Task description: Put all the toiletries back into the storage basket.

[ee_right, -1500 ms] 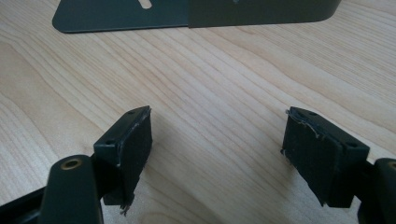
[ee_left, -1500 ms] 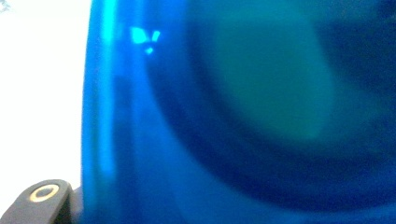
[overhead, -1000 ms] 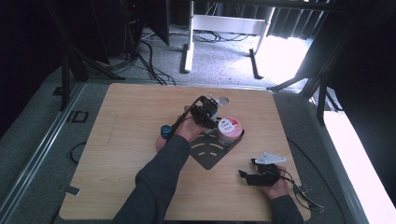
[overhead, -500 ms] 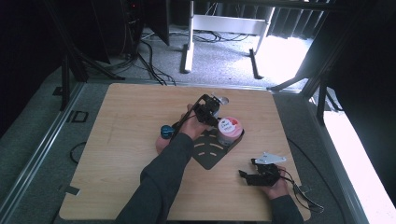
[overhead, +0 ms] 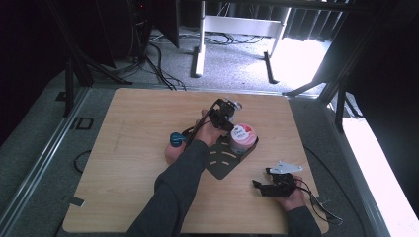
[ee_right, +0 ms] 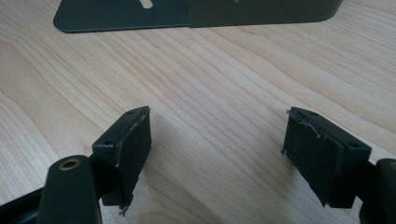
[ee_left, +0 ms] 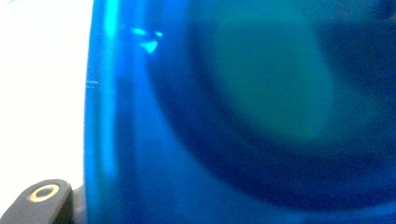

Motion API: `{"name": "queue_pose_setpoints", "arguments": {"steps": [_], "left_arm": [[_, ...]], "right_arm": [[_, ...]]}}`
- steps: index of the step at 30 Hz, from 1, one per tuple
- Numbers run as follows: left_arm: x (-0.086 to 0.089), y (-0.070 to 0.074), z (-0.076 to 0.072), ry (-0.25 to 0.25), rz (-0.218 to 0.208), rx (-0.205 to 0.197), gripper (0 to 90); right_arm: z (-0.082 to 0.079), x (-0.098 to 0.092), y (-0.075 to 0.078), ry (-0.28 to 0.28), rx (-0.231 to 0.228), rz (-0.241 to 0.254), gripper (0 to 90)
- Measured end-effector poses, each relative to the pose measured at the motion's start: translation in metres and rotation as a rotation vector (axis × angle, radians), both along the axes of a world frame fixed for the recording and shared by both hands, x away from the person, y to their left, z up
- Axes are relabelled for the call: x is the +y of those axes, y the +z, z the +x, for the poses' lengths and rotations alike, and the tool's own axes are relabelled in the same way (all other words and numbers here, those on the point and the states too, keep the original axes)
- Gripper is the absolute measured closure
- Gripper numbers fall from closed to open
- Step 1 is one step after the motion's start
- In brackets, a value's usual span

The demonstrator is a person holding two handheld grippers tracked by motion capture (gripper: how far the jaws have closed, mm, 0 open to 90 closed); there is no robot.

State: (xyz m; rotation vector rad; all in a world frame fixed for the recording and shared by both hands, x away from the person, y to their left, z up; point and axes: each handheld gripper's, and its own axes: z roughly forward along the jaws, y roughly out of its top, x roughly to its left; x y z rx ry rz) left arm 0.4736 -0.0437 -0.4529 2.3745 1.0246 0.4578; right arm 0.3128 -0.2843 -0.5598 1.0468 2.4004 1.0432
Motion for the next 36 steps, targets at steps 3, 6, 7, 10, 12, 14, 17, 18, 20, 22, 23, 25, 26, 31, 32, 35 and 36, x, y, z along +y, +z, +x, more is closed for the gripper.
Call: {"name": "queue_pose_setpoints", "arguments": {"steps": [3,6,7,10,12,14,17,18,20,22,23,25,26,31,32,35,36], "left_arm": [[0.001,0.0,0.002,-0.003,-0.007,0.001,55.1],[0.002,-0.001,0.004,-0.005,-0.019,0.009,55.0],[0.002,-0.002,0.005,0.0,-0.031,0.016,55.0],[0.002,-0.003,0.006,0.0,-0.04,0.02,55.0],[0.002,-0.005,0.007,0.0,-0.041,0.028,55.0],[0.001,-0.007,0.008,0.003,-0.044,0.033,55.0],[0.001,-0.009,0.01,0.001,-0.044,0.043,55.0],[0.001,-0.01,0.01,0.001,-0.045,0.048,54.9],[0.0,-0.011,0.01,0.002,-0.051,0.054,54.9],[-0.001,-0.012,0.01,0.005,-0.053,0.056,54.9],[-0.001,-0.012,0.011,0.006,-0.052,0.057,54.9],[-0.001,-0.014,0.012,0.005,-0.051,0.066,54.8],[-0.001,-0.014,0.012,0.007,-0.047,0.071,54.8],[0.001,-0.015,0.014,0.02,-0.074,0.087,54.3],[0.001,-0.015,0.015,0.018,-0.077,0.089,54.1],[0.003,-0.016,0.015,0.02,-0.093,0.091,53.6],[0.003,-0.016,0.015,0.023,-0.097,0.091,53.4]], "right_arm": [[0.0,0.0,0.0,0.0,0.0,0.0,23.0],[0.0,0.0,0.0,-0.001,0.0,0.0,23.0],[0.0,0.0,0.0,-0.001,0.0,0.0,23.0],[0.0,0.0,0.0,0.0,-0.001,-0.001,23.0],[0.0,0.0,0.0,0.0,0.0,0.0,23.0],[0.0,0.0,0.0,0.0,0.0,0.0,22.9],[0.0,0.0,0.0,0.0,0.0,0.0,23.0],[0.0,0.0,0.0,0.0,-0.001,0.0,22.9],[0.0,0.0,0.0,0.0,0.0,0.0,22.9],[0.0,0.0,0.0,0.0,0.001,0.0,23.0],[0.0,0.0,0.0,0.0,0.001,0.0,22.9],[0.0,0.0,0.0,0.0,0.001,0.0,23.0],[0.0,0.0,0.0,0.0,0.001,0.0,23.0],[0.0,0.0,0.0,0.0,0.0,0.0,22.9],[0.0,0.0,0.0,0.0,0.001,0.0,22.9],[0.0,0.0,0.0,0.0,0.0,0.0,22.9],[0.0,0.0,0.0,0.0,0.0,0.0,22.9]]}}
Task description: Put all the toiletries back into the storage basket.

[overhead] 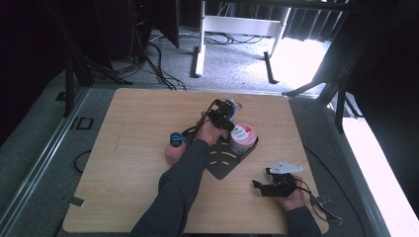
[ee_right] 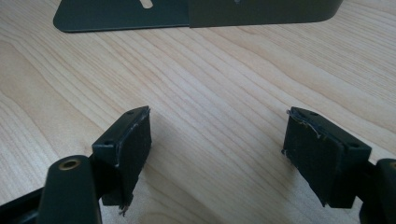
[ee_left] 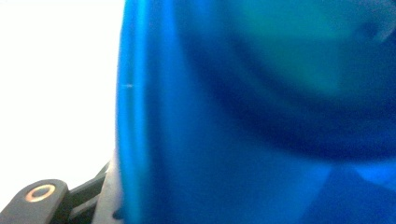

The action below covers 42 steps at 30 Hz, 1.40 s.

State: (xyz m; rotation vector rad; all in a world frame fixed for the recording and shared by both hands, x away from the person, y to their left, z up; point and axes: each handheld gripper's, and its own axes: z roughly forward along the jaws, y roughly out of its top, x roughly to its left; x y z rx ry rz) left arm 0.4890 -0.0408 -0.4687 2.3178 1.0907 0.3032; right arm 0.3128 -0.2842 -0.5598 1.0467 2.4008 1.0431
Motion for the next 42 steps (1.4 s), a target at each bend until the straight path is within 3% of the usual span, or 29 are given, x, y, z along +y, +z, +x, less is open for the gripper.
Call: {"name": "queue_pose_setpoints", "arguments": {"steps": [5,21,29,33,42], "left_arm": [[0.001,0.001,0.0,-0.002,-0.017,-0.002,48.9],[0.002,0.001,-0.003,0.008,0.001,0.007,46.4],[0.001,0.003,-0.009,0.02,0.023,0.019,42.7],[0.0,0.005,-0.013,0.029,0.01,0.026,41.3],[0.002,0.007,-0.023,0.045,0.026,0.014,41.5]], "right_arm": [[0.0,0.0,0.0,0.0,0.0,0.0,22.9],[0.0,0.0,0.0,0.0,0.0,-0.001,22.9],[0.0,0.0,0.0,0.0,0.0,-0.001,22.9],[0.0,0.0,0.0,0.0,0.0,0.0,22.9],[0.0,0.0,0.0,0.0,-0.001,-0.001,22.9]]}}
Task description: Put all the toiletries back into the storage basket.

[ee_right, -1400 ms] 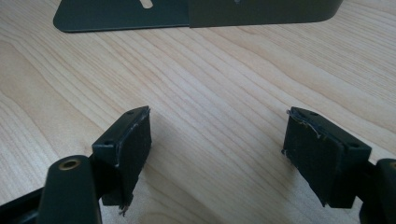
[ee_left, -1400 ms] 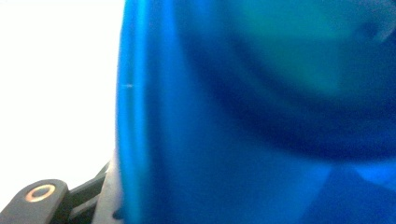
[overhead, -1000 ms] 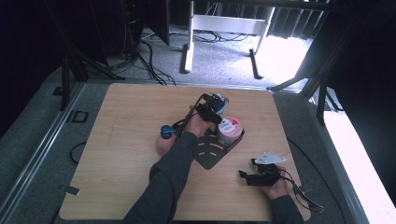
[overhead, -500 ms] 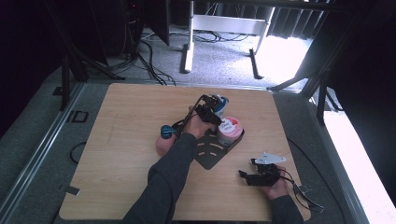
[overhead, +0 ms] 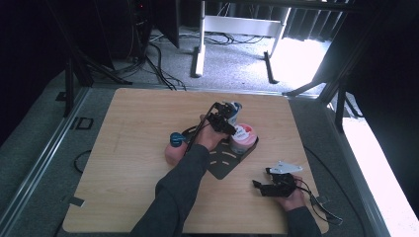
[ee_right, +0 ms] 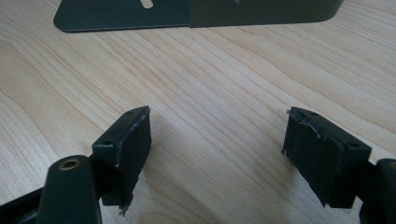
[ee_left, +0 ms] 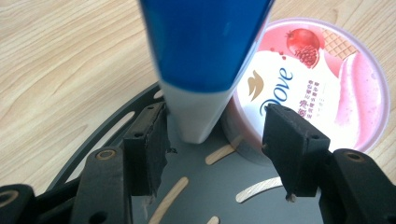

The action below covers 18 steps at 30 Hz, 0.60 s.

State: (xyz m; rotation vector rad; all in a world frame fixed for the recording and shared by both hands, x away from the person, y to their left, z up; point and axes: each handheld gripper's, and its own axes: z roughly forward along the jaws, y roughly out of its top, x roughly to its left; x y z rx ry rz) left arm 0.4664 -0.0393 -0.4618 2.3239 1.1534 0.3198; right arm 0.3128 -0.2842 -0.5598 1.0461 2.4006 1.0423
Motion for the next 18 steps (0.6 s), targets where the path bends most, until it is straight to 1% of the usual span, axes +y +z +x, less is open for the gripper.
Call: {"name": "queue_pose_setpoints", "arguments": {"steps": [3,6,8,11,13,16,18], "left_arm": [[0.003,-0.001,-0.003,0.013,-0.005,0.008,42.3],[0.004,0.001,-0.007,0.027,0.003,0.013,42.4],[0.004,0.003,-0.01,0.034,0.001,0.001,42.3],[0.007,0.006,-0.016,0.056,-0.018,-0.002,42.4],[0.008,0.007,-0.019,0.052,-0.014,-0.012,42.4],[0.011,0.008,-0.023,0.034,0.003,-0.019,42.3],[0.013,0.009,-0.025,0.026,0.005,-0.026,42.3]], "right_arm": [[0.0,0.0,0.0,0.0,0.0,0.0,22.9],[0.0,0.0,0.0,0.0,0.0,0.0,22.9],[0.0,0.0,0.0,0.0,-0.001,-0.001,22.9],[0.0,0.0,0.0,0.0,0.001,0.0,22.9],[0.0,0.0,0.0,0.0,0.001,0.0,23.0],[0.0,0.0,0.0,0.0,0.001,0.0,22.9],[0.0,0.0,0.0,0.0,0.001,0.0,22.9]]}}
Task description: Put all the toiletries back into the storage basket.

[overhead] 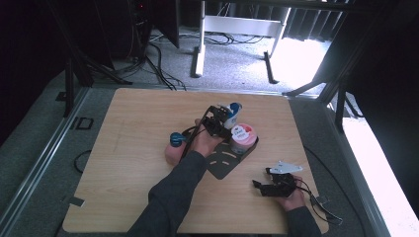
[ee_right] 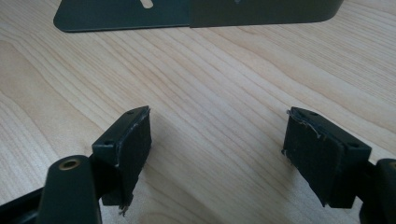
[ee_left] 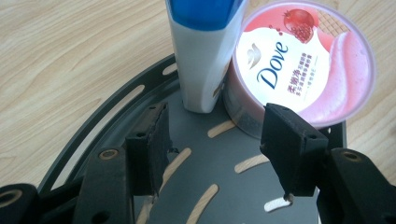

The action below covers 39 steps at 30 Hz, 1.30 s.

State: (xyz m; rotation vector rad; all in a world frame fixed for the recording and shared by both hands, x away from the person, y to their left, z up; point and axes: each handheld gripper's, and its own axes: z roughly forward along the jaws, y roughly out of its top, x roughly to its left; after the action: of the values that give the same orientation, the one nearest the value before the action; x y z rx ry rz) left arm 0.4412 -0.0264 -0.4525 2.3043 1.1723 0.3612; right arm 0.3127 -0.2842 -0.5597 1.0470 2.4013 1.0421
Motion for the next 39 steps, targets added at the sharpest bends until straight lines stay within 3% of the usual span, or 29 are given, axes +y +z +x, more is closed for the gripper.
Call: {"name": "queue_pose_setpoints", "arguments": {"steps": [19,29,33,39], "left_arm": [[0.018,0.018,-0.032,-0.125,-0.008,-0.027,47.4],[0.036,0.03,-0.045,-0.126,-0.013,-0.061,48.1],[0.045,0.033,-0.051,-0.1,-0.023,-0.092,47.1],[0.058,0.035,-0.059,-0.101,-0.027,-0.129,44.1]], "right_arm": [[0.0,0.0,0.0,-0.001,0.0,0.0,22.9],[0.0,0.0,0.0,0.0,-0.001,0.0,22.9],[0.0,0.0,0.0,0.0,-0.002,0.0,22.9],[0.0,0.0,0.0,0.0,-0.001,0.0,22.9]]}}
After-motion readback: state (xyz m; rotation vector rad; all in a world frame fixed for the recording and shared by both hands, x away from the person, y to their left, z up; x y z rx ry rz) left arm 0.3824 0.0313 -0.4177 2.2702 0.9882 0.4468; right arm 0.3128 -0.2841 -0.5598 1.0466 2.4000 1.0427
